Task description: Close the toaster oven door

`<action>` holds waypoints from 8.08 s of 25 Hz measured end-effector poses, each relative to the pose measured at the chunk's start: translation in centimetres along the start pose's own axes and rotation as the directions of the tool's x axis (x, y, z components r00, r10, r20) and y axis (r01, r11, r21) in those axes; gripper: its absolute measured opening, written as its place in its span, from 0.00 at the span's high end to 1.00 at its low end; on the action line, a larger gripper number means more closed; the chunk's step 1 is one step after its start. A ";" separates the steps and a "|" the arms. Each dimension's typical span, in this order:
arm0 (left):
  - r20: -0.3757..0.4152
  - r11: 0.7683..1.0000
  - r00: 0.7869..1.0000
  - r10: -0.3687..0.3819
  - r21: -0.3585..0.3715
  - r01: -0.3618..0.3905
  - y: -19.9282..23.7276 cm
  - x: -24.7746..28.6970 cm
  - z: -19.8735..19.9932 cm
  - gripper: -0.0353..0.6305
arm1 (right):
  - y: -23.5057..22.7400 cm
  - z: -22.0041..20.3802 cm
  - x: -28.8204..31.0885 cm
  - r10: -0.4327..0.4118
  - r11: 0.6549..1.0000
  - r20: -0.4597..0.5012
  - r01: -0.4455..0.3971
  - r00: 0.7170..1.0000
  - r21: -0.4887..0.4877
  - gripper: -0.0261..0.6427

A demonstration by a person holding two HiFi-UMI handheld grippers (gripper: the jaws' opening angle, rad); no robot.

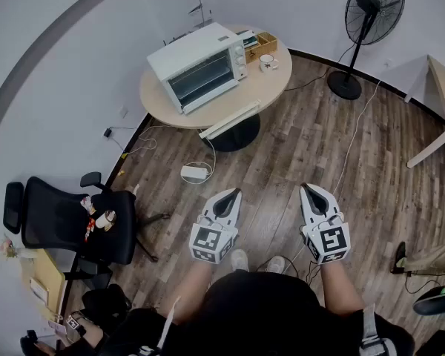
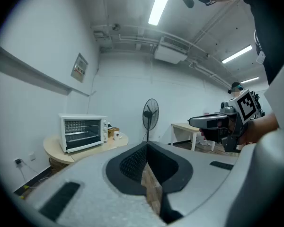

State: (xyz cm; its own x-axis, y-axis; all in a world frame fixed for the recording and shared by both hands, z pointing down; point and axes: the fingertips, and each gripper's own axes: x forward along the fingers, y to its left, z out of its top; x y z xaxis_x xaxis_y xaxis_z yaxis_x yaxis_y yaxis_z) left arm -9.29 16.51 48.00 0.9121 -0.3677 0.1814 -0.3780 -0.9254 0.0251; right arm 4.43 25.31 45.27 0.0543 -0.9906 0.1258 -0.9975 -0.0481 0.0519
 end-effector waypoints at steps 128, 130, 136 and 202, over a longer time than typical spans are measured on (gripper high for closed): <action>-0.304 0.936 0.886 0.350 0.153 -0.317 33.9 17.6 -7.3 0.94 | -3.6 6.1 48.5 0.430 0.902 0.044 -0.431 0.902 0.027 0.97; -0.364 0.936 0.864 0.348 0.183 -0.300 33.7 17.7 -8.8 0.94 | -3.7 5.8 48.9 0.443 0.896 0.028 -0.444 0.896 0.026 0.97; -0.537 0.921 0.766 0.353 0.344 -0.183 33.2 18.0 -13.5 0.79 | -4.1 5.8 49.9 0.481 0.877 0.008 -0.481 0.877 0.024 0.97; -0.476 0.698 0.604 0.639 0.690 -0.194 37.2 18.9 -8.0 0.87 | -4.0 4.4 51.0 0.612 0.791 -0.031 -0.612 0.791 0.002 0.97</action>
State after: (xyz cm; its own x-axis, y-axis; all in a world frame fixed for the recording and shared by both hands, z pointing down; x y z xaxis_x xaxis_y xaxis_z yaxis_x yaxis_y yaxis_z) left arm -7.36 -24.15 60.24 0.2337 -0.7698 0.5939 -0.3315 -0.6373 -0.6957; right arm 11.02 -25.62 47.17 -0.5657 -0.8086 0.1616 -0.8223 0.5678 -0.0378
